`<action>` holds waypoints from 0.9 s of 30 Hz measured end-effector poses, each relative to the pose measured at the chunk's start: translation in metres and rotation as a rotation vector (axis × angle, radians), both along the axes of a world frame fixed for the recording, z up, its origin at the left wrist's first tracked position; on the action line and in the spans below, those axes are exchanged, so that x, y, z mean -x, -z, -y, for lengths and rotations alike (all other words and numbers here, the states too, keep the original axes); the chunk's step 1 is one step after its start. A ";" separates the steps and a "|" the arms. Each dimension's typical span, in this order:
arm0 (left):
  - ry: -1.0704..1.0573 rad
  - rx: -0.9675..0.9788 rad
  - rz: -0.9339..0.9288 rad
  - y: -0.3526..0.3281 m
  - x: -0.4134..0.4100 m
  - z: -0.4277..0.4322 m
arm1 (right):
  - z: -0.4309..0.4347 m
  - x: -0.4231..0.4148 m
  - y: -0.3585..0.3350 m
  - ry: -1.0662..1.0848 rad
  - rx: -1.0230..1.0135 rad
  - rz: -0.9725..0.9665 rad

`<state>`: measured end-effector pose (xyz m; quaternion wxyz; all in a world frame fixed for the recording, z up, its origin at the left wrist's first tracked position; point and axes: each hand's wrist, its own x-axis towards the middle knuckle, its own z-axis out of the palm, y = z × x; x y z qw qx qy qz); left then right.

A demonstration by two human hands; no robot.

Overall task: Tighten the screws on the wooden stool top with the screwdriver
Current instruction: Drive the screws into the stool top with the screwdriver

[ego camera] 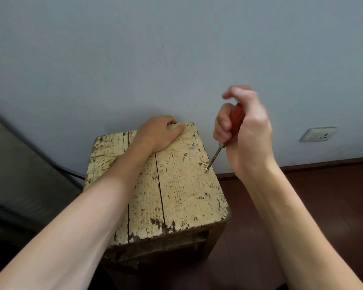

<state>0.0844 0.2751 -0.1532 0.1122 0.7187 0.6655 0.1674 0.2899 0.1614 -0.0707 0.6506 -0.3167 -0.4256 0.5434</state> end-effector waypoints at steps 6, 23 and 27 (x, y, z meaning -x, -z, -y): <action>0.001 0.009 -0.002 0.000 0.001 -0.001 | -0.003 -0.016 -0.002 -0.330 -0.168 0.179; 0.010 0.016 0.008 -0.005 -0.001 0.006 | 0.009 0.005 -0.006 -0.127 -0.198 0.179; 0.006 0.044 0.008 -0.007 -0.003 0.008 | 0.010 -0.002 -0.011 -0.196 -0.170 0.253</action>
